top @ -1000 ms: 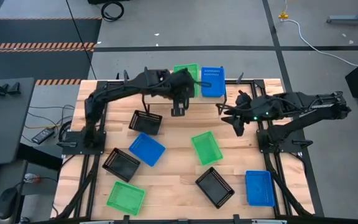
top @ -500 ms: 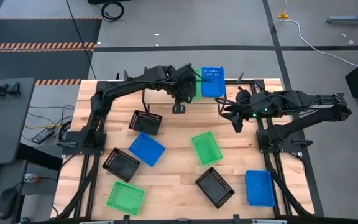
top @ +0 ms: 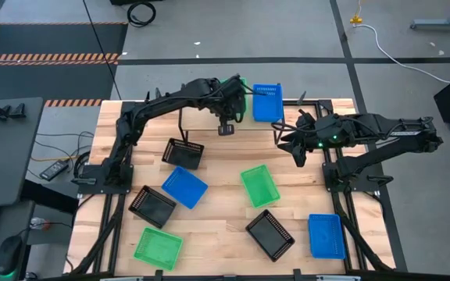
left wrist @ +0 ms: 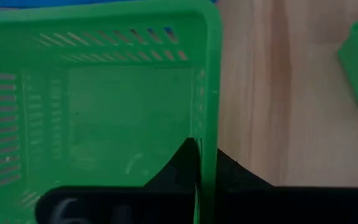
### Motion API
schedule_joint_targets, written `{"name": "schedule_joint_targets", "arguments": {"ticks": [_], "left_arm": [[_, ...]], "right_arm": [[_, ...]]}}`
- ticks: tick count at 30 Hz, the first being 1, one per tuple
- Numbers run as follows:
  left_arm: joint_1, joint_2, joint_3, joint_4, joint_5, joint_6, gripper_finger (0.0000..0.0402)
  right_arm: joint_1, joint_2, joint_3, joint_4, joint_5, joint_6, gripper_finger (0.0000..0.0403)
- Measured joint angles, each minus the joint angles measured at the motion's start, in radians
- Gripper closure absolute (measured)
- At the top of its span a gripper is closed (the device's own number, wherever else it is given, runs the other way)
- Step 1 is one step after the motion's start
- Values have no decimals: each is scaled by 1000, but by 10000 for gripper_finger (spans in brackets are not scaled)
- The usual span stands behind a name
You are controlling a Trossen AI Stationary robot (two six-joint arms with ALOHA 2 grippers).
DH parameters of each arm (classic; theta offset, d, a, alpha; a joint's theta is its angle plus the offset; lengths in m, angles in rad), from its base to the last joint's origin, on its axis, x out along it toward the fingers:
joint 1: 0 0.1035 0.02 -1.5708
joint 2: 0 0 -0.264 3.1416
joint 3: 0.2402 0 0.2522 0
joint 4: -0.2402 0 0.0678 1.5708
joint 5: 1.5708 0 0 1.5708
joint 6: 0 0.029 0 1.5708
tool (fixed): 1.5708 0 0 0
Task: Stack baskets on shelf by color
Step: Put the top left green basket on the shelf, then put the top black basket on the shelf
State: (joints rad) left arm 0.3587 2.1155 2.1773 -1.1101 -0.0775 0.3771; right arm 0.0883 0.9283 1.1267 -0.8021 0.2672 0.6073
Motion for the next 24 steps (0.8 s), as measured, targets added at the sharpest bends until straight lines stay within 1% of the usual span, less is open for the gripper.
{"name": "schedule_joint_targets", "arguments": {"ticks": [3,5,9,12,17,20,22,24], "left_arm": [[-2,0,0,0,2,0,389],[-3,0,0,0,4,-3,378],[-5,0,0,0,34,-33,344],[-10,0,0,4,-3,-51,314],[-10,0,0,3,-10,-52,273],[-20,-9,0,-29,-22,-62,257],[-33,-26,1,-56,-22,-98,251],[-48,-60,2,-104,14,-147,249]], "right_arm": [[0,0,0,0,0,-1,227],[0,0,0,-1,0,-7,227],[0,0,0,-9,0,-11,227],[0,0,0,-10,0,-32,227],[0,0,0,-10,0,-36,227],[0,0,0,-18,0,-36,227],[0,0,0,-22,0,-36,227],[0,-2,-1,-24,0,-45,227]]}}
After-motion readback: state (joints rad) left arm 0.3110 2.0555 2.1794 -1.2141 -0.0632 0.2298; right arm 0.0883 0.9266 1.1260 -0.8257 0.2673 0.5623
